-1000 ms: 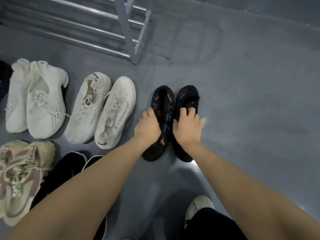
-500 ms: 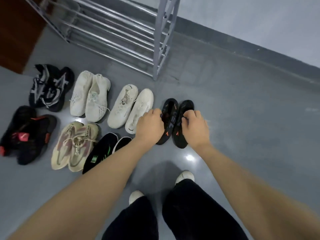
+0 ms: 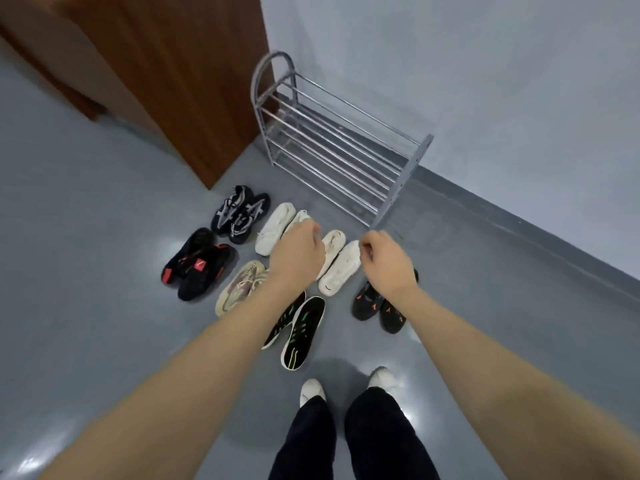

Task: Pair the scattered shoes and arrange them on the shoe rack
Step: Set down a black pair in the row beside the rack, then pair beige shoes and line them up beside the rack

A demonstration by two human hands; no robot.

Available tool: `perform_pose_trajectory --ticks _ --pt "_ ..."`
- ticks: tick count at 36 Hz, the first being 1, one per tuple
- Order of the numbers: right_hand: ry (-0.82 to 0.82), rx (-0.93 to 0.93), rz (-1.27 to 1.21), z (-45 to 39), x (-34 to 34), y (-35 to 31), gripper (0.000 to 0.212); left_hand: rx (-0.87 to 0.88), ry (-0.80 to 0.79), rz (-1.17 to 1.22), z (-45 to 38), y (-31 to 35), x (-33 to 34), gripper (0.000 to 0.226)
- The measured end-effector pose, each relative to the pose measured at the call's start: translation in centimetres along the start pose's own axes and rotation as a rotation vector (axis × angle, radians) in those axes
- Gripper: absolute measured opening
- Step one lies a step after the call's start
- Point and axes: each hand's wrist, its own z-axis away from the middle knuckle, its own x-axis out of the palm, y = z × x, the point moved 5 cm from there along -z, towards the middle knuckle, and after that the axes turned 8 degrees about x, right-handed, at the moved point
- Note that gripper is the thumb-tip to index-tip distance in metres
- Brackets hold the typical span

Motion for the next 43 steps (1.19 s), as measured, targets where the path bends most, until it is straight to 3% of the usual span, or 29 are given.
perform_pose_trajectory --ticks 7,16,30,43 --pt "-0.034 -0.192 -0.002 5.2 -2.7 -9.4 0.013 -0.13 0.173 0.09 7.5 -1.4 -10.6 0.027" --pt "-0.156 -0.442 -0.012 12.8 -3.1 -18.0 0.009 -0.309 0.352 0.118 19.0 -3.1 -16.9 0.025" --pt "-0.4 -0.724 0.048 27.1 3.8 -25.9 0.007 -0.609 0.578 0.227 38.2 -7.7 -17.9 0.028" --pt "-0.55 -0.917 0.219 41.5 15.5 -39.3 0.014 -0.82 0.769 0.24 54.1 -21.1 -24.9 0.027"
